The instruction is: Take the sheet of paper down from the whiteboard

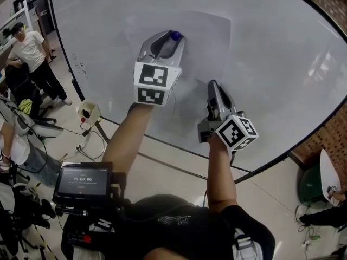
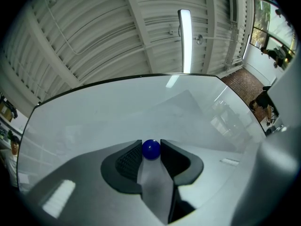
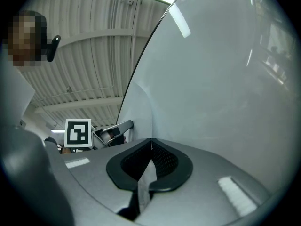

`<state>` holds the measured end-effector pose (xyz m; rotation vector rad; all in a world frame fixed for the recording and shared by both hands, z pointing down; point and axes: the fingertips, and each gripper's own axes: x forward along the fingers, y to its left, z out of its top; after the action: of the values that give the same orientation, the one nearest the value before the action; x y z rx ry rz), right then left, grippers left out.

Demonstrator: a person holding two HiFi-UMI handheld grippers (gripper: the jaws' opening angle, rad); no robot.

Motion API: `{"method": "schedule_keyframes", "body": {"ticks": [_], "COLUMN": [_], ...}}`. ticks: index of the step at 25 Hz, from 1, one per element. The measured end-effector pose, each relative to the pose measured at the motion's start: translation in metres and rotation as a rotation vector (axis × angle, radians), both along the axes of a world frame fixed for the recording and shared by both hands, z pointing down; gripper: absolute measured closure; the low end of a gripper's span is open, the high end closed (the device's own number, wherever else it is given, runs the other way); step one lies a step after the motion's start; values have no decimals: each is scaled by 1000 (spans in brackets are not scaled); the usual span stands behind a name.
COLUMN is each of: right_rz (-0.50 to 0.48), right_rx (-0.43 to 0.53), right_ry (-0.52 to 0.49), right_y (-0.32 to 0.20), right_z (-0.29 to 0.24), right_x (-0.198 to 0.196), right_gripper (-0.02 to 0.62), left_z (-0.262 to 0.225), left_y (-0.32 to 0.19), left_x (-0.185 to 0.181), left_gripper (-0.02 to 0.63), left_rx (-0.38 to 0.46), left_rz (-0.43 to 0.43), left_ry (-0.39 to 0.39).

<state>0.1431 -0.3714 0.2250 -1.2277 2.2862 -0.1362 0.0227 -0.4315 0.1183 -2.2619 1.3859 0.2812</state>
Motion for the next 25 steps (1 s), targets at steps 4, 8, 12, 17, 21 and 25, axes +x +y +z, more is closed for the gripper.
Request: {"method": "schedule_keyframes", "body": {"ticks": [4, 8, 12, 17, 21, 25], "right_rz": [8, 26, 51, 88, 142, 202], "right_rx": [11, 23, 24, 10, -19, -68], "right_ry": [-4, -7, 15, 48, 101, 161], "right_y": [2, 3, 6, 8, 6, 7], "right_z": [-2, -5, -3, 3, 20, 50], "right_x": [-7, -7, -8, -27, -31, -32], "right_gripper": [583, 583, 582, 581, 581, 581], "left_z": [6, 7, 13, 33, 73, 112], "left_y": [-5, -8, -5, 10, 14, 17], "left_x": [-5, -5, -12, -40, -55, -66], "left_gripper": [483, 483, 482, 482, 482, 482], "left_rx": [-7, -14, -23, -55, -122, -183], "left_rz": [27, 46, 59, 78, 73, 63], "left_ry": [23, 24, 41, 106, 142, 140]}}
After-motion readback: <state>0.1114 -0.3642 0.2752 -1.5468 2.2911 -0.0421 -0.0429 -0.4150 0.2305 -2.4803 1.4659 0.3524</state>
